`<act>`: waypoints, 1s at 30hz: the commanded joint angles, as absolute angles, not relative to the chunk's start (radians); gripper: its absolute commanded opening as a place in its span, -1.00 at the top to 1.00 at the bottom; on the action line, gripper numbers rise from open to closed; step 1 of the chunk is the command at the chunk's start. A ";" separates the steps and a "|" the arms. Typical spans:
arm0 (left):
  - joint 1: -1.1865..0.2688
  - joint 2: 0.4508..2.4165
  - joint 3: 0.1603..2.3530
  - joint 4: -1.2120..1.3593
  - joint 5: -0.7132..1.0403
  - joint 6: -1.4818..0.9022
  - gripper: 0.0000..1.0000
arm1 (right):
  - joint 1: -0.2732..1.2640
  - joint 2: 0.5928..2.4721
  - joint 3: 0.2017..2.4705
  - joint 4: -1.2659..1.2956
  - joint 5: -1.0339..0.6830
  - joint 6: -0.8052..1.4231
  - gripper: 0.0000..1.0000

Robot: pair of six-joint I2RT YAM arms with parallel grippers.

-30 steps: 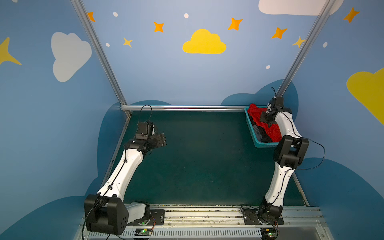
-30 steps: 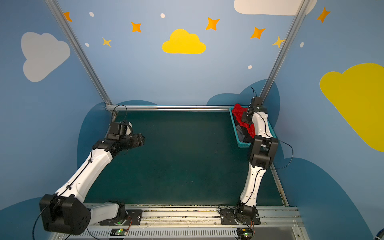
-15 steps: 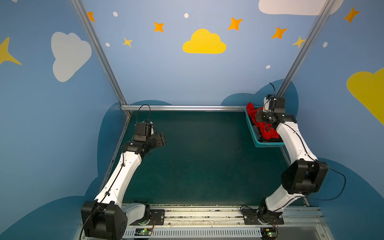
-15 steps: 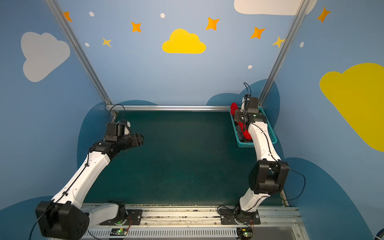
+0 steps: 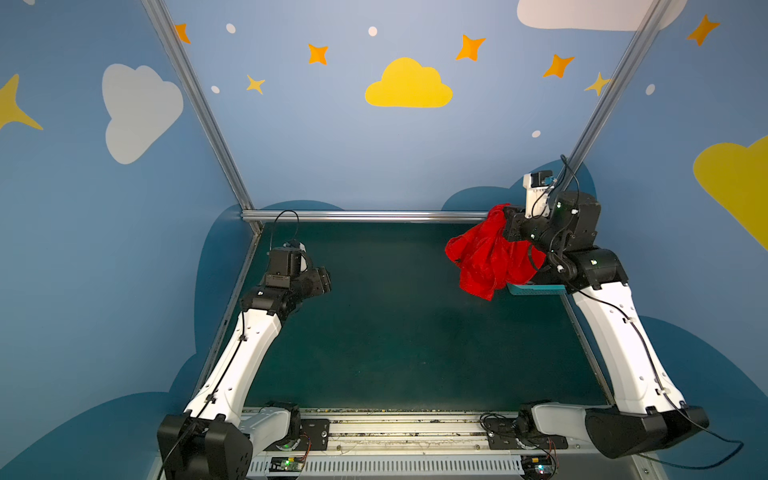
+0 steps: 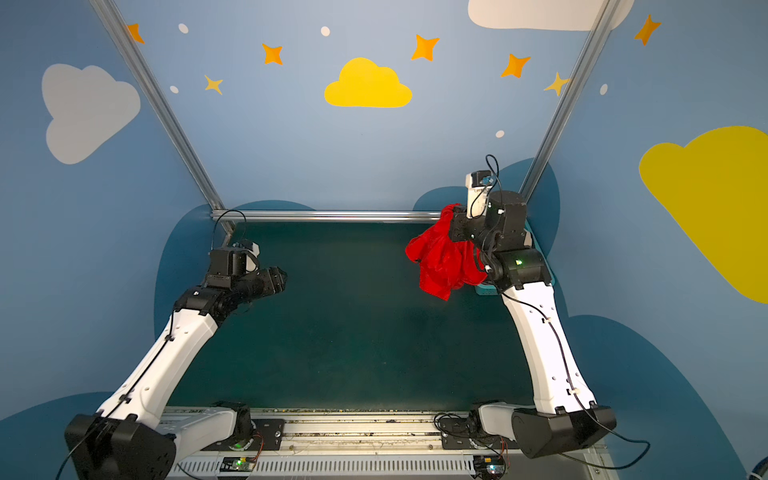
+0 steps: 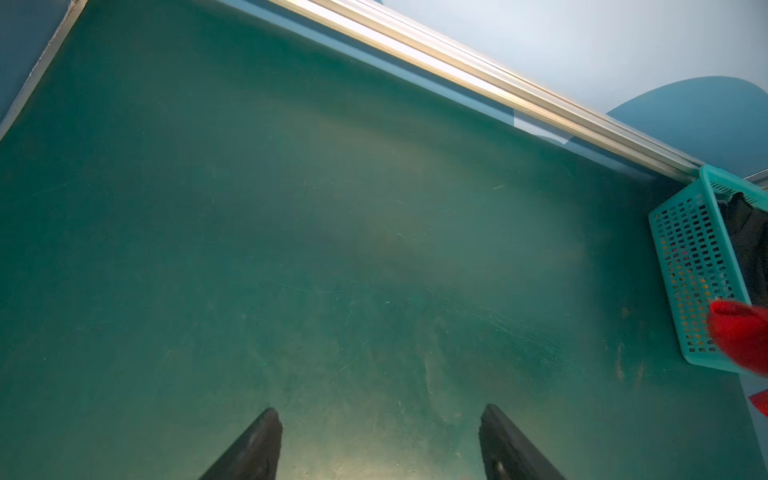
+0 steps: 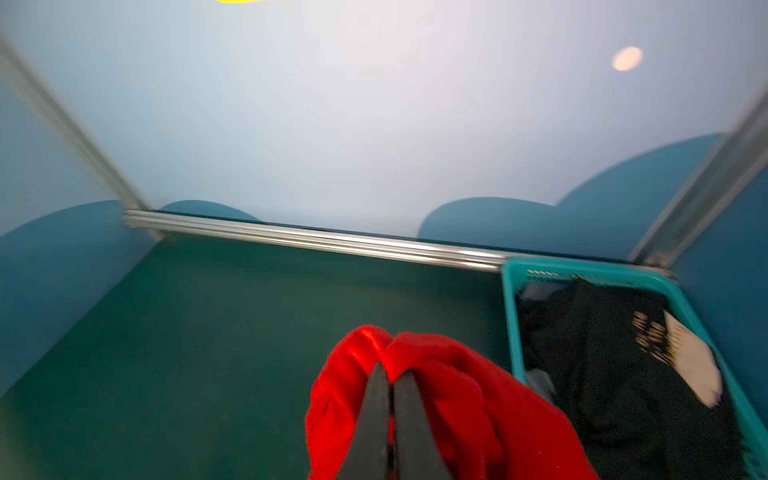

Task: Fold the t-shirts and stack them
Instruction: 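Lift the red t-shirt from the basket and drop it on the table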

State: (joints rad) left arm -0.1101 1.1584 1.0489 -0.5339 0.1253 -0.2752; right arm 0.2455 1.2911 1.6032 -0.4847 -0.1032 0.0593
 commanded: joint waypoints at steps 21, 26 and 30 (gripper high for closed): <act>-0.114 1.215 1.120 -0.409 0.123 -0.308 -0.34 | 0.643 1.315 1.593 -0.610 -0.056 -0.013 1.00; -0.114 1.185 1.097 -0.386 0.103 -0.296 -0.35 | 0.760 1.479 1.550 -0.562 -0.192 0.079 1.00; -0.113 1.177 1.094 -0.389 0.086 -0.286 -0.35 | 0.819 1.684 1.565 -0.509 -0.401 0.147 0.53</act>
State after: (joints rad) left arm -0.1123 1.1965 1.0992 -0.3992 0.1146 -0.3103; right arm 0.7860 1.5772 1.5658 -0.5541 -0.2234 0.0784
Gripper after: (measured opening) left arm 0.674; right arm 0.207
